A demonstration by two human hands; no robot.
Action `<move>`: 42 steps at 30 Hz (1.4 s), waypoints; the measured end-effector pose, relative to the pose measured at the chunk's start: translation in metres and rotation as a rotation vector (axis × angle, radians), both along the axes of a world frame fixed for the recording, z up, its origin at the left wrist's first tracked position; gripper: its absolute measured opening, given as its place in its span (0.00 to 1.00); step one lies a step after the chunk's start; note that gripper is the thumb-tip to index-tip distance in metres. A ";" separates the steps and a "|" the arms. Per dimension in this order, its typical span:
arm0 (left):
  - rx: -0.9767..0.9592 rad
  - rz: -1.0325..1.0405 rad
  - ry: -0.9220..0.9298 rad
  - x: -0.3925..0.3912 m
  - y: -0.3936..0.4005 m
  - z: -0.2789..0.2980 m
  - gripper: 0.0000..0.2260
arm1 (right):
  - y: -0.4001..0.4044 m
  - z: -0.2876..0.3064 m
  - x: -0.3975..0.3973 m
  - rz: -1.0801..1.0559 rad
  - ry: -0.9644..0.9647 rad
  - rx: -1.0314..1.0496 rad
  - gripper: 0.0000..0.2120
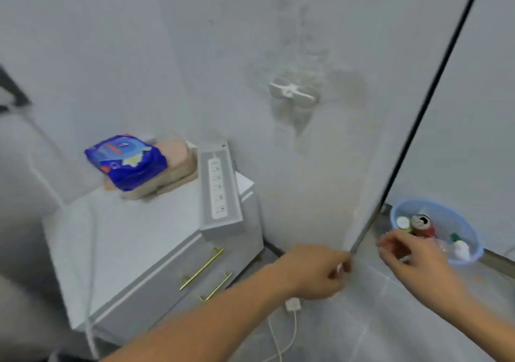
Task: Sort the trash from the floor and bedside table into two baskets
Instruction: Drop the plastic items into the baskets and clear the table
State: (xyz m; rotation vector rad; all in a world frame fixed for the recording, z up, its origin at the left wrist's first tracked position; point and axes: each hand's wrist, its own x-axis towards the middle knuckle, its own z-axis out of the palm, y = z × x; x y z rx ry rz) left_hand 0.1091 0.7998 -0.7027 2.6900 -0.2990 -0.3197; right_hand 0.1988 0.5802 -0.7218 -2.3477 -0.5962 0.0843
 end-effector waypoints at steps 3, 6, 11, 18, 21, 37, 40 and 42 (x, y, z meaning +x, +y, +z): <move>-0.030 0.132 -0.071 -0.060 0.058 0.040 0.10 | 0.065 0.031 -0.051 0.084 0.061 0.031 0.13; -0.113 0.300 -0.129 -0.120 0.114 0.064 0.08 | 0.140 0.049 -0.082 0.112 0.226 0.115 0.07; -0.207 0.505 -0.127 -0.202 0.201 0.063 0.05 | 0.260 0.068 -0.111 -0.003 0.750 0.323 0.26; -0.289 0.621 -0.156 -0.229 0.250 0.047 0.04 | 0.305 0.020 -0.097 -0.241 0.970 0.599 0.27; -0.322 0.613 -0.164 -0.223 0.244 0.046 0.04 | 0.274 0.020 -0.099 -0.227 0.972 0.615 0.27; -0.415 0.194 -0.072 -0.073 -0.001 0.016 0.09 | -0.322 0.087 -0.132 -0.622 0.746 0.247 0.22; -0.423 0.115 -0.018 -0.043 -0.054 0.003 0.06 | -0.409 0.068 -0.138 -0.840 0.676 0.274 0.25; -0.414 0.102 0.029 -0.022 -0.078 -0.016 0.04 | -0.447 0.051 -0.124 -0.948 0.618 0.314 0.26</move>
